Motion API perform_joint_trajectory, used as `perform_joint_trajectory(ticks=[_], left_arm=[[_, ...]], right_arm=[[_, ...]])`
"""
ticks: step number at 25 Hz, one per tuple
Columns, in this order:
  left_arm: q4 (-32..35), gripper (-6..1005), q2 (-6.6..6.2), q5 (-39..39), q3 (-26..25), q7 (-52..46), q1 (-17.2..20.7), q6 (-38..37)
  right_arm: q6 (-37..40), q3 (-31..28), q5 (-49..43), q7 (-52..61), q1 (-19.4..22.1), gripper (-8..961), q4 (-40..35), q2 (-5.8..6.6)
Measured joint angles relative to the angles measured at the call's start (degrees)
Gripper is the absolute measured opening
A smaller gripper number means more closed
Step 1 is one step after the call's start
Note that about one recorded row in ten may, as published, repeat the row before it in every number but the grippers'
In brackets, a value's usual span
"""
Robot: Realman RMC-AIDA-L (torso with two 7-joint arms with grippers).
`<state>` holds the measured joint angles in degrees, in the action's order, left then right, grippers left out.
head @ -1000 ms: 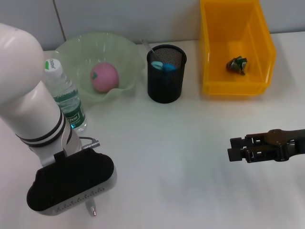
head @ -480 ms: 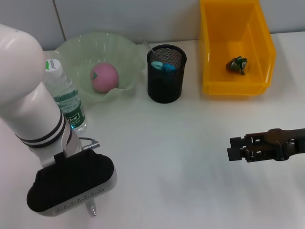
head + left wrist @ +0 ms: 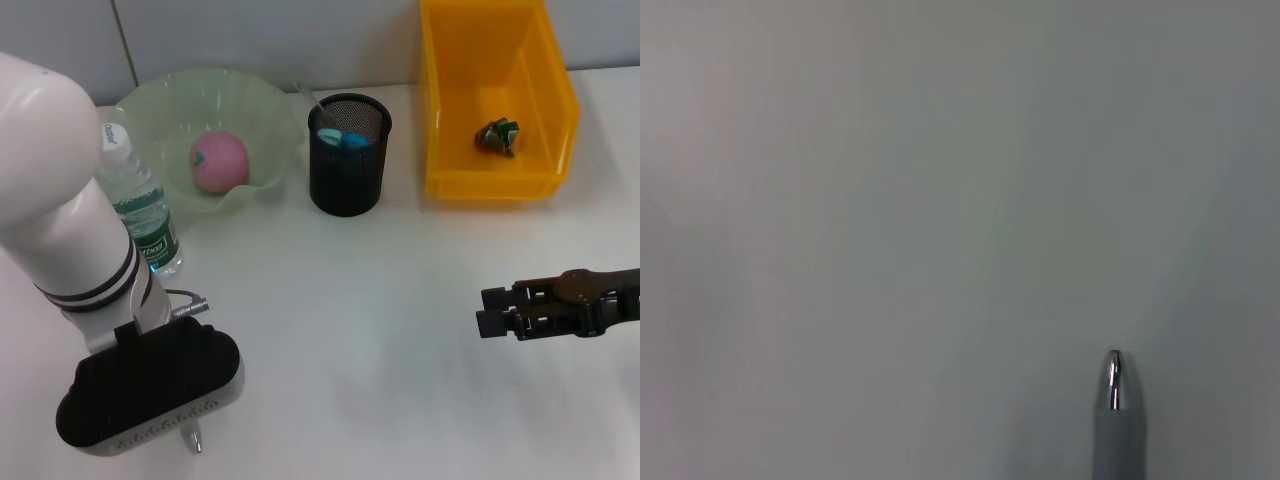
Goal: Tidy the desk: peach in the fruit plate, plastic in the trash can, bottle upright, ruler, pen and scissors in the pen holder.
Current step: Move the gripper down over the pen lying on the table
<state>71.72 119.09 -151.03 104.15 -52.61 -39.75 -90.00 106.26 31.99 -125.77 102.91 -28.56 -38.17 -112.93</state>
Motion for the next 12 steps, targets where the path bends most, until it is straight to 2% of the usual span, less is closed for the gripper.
perform_joint_trajectory(ticks=[12], left_arm=[[0.0,338,0.0,-0.5,0.5,-0.2,-0.1,0.0]], right_arm=[[0.0,0.1,0.0,0.0,0.0,676,0.0,0.0]])
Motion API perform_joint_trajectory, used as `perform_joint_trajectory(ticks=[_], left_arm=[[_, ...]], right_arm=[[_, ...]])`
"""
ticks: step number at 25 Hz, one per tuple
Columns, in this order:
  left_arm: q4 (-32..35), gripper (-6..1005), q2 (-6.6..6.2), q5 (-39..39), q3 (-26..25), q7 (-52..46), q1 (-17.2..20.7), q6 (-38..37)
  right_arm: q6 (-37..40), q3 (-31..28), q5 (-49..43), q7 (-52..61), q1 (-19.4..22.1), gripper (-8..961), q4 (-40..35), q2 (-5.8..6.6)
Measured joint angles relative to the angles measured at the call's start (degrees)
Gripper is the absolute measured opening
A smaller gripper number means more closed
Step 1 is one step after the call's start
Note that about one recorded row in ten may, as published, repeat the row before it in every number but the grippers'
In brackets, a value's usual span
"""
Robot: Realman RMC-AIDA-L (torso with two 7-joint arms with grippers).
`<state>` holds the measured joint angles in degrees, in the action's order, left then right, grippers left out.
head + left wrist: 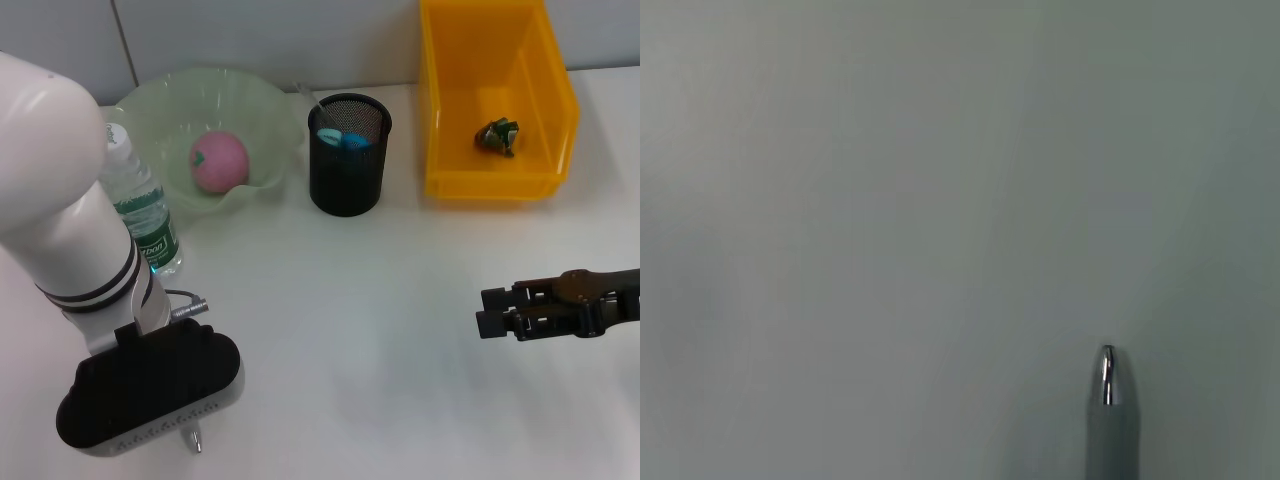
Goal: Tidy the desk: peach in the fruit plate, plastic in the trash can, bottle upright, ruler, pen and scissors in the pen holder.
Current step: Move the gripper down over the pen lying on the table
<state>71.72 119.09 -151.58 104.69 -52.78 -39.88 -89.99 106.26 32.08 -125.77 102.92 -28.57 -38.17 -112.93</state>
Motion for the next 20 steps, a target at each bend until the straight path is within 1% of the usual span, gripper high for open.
perform_joint_trajectory(ticks=[8,13,20], left_arm=[[-0.1,319,0.0,0.0,0.3,-0.4,0.0,0.6],[-0.6,256,0.0,0.2,0.5,-0.4,0.0,1.0],[-0.6,263,0.0,0.3,0.6,-0.4,0.0,1.1]], right_arm=[[0.1,-0.1,0.0,0.0,0.0,674,0.0,0.0],[0.1,0.0,0.0,0.0,0.0,672,0.1,0.0],[0.4,0.0,0.0,0.2,-0.1,670,-0.2,0.08]])
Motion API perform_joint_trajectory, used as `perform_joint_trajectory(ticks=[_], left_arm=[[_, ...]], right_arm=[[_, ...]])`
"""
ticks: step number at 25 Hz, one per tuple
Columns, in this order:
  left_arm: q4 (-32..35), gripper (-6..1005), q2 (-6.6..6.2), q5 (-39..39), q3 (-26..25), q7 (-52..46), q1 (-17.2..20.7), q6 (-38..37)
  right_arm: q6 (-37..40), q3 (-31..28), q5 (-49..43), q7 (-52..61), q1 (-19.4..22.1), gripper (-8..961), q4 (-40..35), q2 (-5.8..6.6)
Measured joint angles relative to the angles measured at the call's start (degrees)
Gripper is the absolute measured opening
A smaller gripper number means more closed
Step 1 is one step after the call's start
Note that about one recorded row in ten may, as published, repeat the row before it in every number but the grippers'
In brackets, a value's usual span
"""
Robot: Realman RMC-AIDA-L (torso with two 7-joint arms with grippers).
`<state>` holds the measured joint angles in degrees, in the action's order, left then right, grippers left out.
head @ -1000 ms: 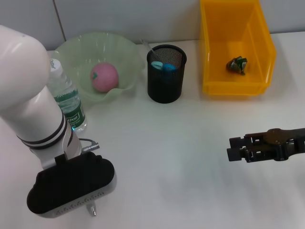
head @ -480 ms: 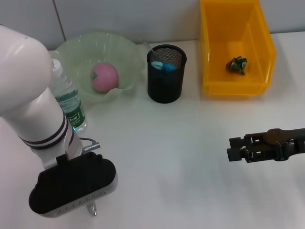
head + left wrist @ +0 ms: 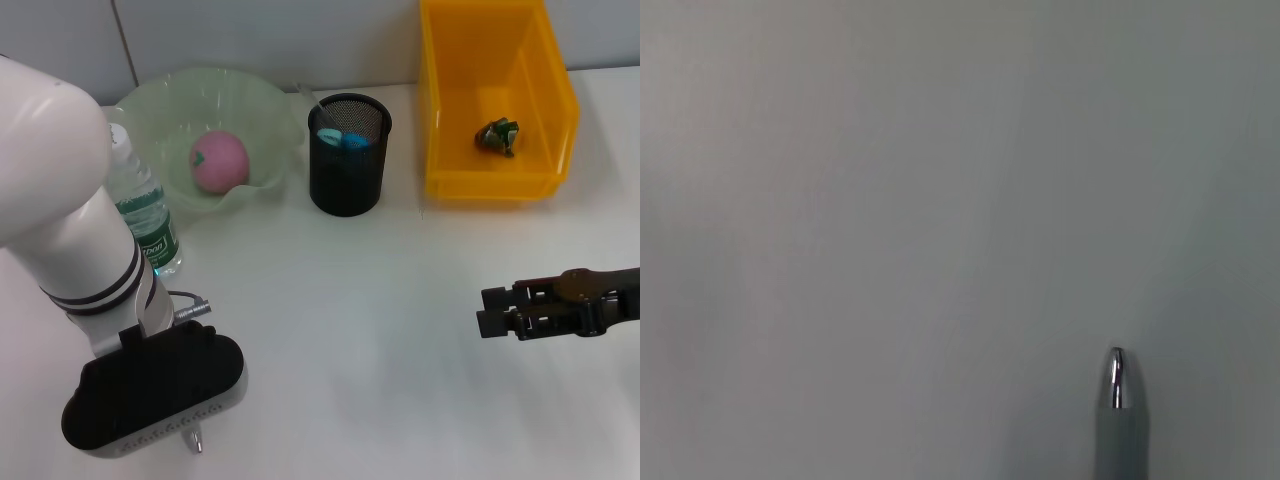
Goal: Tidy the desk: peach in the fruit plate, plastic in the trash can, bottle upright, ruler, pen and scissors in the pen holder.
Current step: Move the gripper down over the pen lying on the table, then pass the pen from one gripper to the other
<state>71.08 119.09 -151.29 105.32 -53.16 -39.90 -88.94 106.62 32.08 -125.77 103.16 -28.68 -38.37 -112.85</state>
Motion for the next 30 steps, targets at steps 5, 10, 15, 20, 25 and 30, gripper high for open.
perform_joint_trajectory(ticks=[5,10,15,20,25,30], left_arm=[[-0.6,202,0.0,0.1,0.0,0.6,0.0,0.2],[-0.8,149,0.01,0.1,0.0,1.0,-0.1,0.2],[3.4,130,-0.02,1.8,-3.9,-1.8,0.7,-1.6],[7.8,130,-0.4,14.5,-24.1,-4.8,0.3,-10.6],[-3.0,130,-0.59,31.0,-50.7,-12.0,-1.2,-13.9],[-12.1,130,-0.41,48.5,-59.3,-26.0,2.2,-11.3]], right_arm=[[0.2,0.0,0.0,0.0,0.0,668,-0.1,0.01],[0.3,0.0,0.0,0.0,0.0,667,-0.1,0.02],[0.3,0.0,0.0,0.0,0.0,665,-0.1,0.11],[0.4,0.0,0.0,-0.7,-0.2,664,-0.7,0.19],[1.0,-0.4,0.2,-1.5,-0.3,662,-2.9,0.43],[1.1,-2.1,3.3,-6.6,0.0,660,-3.9,0.42]])
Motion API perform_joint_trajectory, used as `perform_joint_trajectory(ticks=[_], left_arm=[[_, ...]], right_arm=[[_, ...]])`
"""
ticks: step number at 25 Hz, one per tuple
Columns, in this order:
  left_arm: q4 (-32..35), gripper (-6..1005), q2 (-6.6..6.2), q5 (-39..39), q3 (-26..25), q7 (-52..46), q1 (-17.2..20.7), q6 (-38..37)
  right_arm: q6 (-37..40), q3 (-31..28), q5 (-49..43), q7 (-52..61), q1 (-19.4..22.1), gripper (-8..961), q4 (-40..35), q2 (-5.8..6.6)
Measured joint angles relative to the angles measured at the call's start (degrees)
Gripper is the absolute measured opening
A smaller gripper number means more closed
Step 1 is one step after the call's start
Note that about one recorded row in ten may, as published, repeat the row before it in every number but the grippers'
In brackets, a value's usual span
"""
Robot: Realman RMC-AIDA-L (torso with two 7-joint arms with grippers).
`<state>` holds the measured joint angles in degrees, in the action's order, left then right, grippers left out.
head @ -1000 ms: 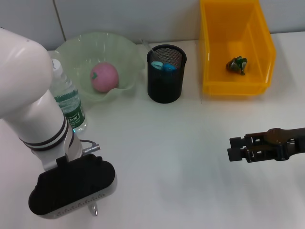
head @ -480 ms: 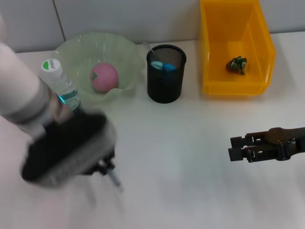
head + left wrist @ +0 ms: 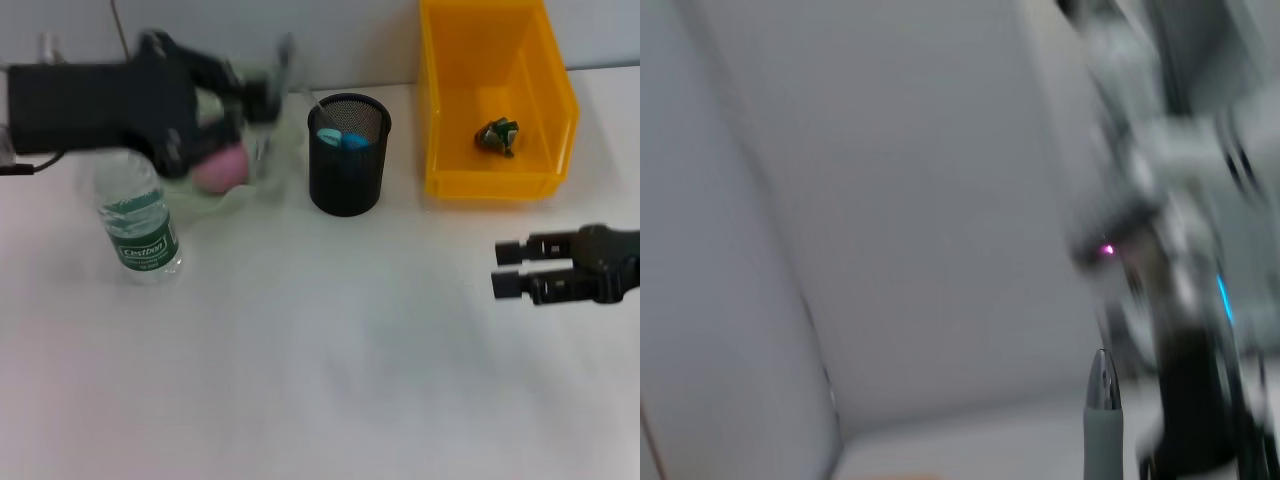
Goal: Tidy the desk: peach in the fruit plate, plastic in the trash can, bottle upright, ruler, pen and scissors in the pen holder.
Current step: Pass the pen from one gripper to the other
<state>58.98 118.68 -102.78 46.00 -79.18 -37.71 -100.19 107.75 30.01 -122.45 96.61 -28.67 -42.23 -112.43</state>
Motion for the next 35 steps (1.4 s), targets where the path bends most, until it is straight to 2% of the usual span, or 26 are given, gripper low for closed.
perform_joint_trajectory(ticks=[2,3,4,7,9,10,11,12,13,15,16,17,18,19,20,22,26,27,29,30,35], left_arm=[[0.0,130,0.0,0.0,0.0,0.0,0.0,0.0],[-3.0,130,0.02,7.6,0.2,-4.0,1.9,0.1],[-9.4,130,0.23,20.0,2.1,-7.6,4.8,-0.3],[-21.4,130,0.32,40.1,8.8,-7.8,8.3,0.0],[-24.7,130,0.41,44.8,11.9,-6.5,8.8,0.3],[-24.7,130,0.41,44.8,11.9,-6.5,8.8,0.3],[-27.6,130,0.45,49.3,14.9,-5.1,9.0,0.7],[-27.6,130,0.45,49.3,14.9,-5.1,9.0,0.7],[-31.1,130,0.49,54.3,18.8,-3.6,8.8,1.1],[-39.5,130,0.53,70.9,31.8,0.3,7.0,2.4],[-39.5,130,0.53,70.9,31.8,0.3,7.0,2.4],[-40.8,130,0.53,74.7,35.0,1.0,6.5,3.0],[-40.8,130,0.53,74.7,35.0,1.0,6.5,3.0],[-40.6,130,0.51,89.2,49.2,1.9,6.0,6.9],[-40.6,130,0.51,89.2,49.2,1.9,6.0,6.9],[-37.5,130,0.51,99.7,58.5,2.7,6.7,10.9],[-36.2,130,0.49,102.8,61.3,2.9,7.1,12.4],[-34.5,130,0.49,106.0,63.9,2.4,7.4,15.3],[-34.0,130,0.49,107.1,65.0,2.2,7.5,16.2],[-32.5,130,0.5,111.6,69.1,2.5,7.7,18.2],[-30.7,130,0.5,116.6,73.1,3.0,7.9,21.2]], right_arm=[[-0.6,-0.6,1.1,-2.6,0.0,660,0.0,-0.11],[-1.0,-1.0,1.6,-4.6,0.0,659,0.0,-0.25],[-1.3,-1.2,2.1,-6.8,0.0,659,0.0,-0.5],[-1.8,-1.6,4.4,-13.6,0.3,658,0.6,-0.97],[-1.8,-1.6,6.8,-18.0,0.7,658,1.5,-1.4],[-1.8,-1.6,8.1,-19.7,1.0,657,1.8,-1.63],[-1.8,-1.6,9.4,-21.5,1.3,657,2.0,-1.92],[-1.7,-1.6,11.3,-24.2,2.0,657,2.2,-2.52],[-1.6,-1.6,12.8,-26.5,2.5,656,2.3,-3.02],[-1.7,-1.5,15.6,-32.7,3.7,656,2.4,-4.46],[-1.9,-1.5,16.5,-35.9,4.1,655,2.6,-5.14],[-2.0,-1.5,17.3,-38.7,4.4,655,3.0,-5.77],[-2.3,-1.5,18.2,-41.3,4.6,655,3.9,-6.14],[-2.5,-1.5,19.3,-44.2,4.7,654,5.2,-6.4],[-2.8,-1.5,20.5,-47.2,4.7,654,7.3,-6.41],[-3.3,-1.5,23.0,-52.5,4.4,653,10.8,-6.38],[-3.9,-1.5,28.1,-62.3,3.6,652,16.7,-6.49],[-3.9,-1.5,29.5,-64.6,3.2,652,18.5,-6.53],[-3.9,-1.5,31.9,-68.5,2.3,651,21.9,-6.59],[-4.0,-1.4,33.1,-70.3,1.9,651,23.4,-6.61],[-4.2,-1.4,36.6,-78.2,-0.8,649,28.7,-6.87]])
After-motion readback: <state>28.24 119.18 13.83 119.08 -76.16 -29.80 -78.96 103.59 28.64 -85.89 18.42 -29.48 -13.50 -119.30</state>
